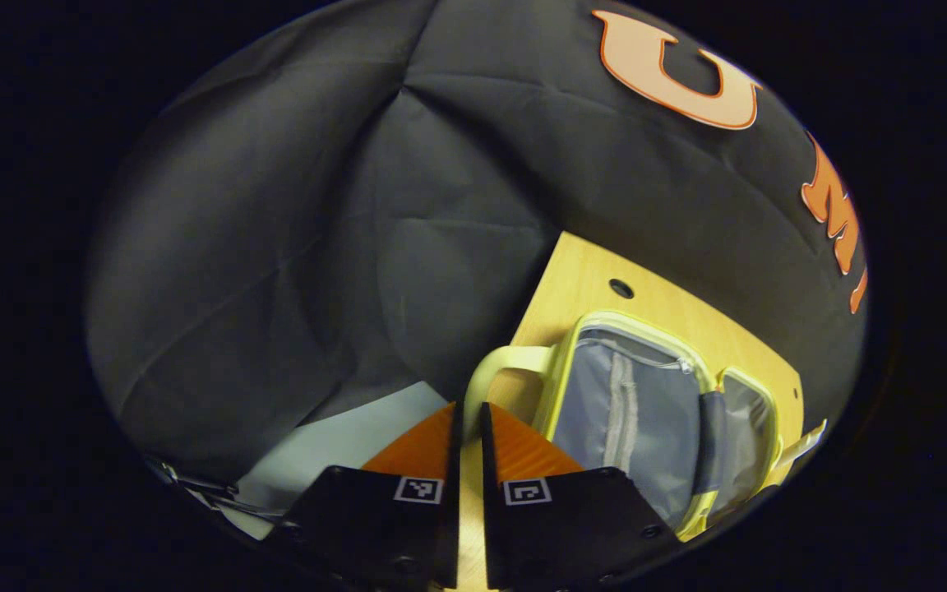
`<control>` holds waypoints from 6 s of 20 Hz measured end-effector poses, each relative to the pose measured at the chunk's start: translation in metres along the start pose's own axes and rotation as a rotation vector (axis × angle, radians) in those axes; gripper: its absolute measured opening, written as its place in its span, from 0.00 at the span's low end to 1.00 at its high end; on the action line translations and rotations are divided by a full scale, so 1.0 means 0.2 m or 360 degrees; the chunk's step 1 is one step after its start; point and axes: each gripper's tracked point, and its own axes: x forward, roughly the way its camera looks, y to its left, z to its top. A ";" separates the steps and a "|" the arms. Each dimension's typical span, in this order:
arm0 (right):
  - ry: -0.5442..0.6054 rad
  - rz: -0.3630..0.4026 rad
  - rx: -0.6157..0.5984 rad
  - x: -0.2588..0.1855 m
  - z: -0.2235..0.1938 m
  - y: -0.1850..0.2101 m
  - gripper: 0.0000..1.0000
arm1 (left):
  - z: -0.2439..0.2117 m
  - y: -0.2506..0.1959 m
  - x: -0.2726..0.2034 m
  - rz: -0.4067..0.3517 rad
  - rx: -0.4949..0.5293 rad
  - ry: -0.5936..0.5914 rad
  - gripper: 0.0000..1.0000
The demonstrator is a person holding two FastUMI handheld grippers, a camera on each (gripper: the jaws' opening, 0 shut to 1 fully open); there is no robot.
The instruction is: First open the suitcase, pack the skin care products into it, and then close the suitcase.
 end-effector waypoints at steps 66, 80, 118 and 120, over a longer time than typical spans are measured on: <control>0.0283 0.0399 0.0074 0.26 -0.75 -0.53 0.96 | -1.23 -3.13 -0.93 -0.0811 0.1105 -0.0594 1.00; 0.0469 0.0465 0.0000 0.28 -1.08 -0.48 0.96 | -1.52 -3.38 -0.50 -0.0873 0.1098 -0.0402 0.90; 0.0609 0.0641 0.0284 0.36 -1.03 0.01 0.38 | -0.68 -2.67 -0.97 -0.0670 0.0903 -0.0581 0.61; 0.0580 0.0645 0.0287 0.32 -0.93 0.04 0.38 | -0.60 -2.58 -1.01 -0.0655 0.0887 -0.0601 0.61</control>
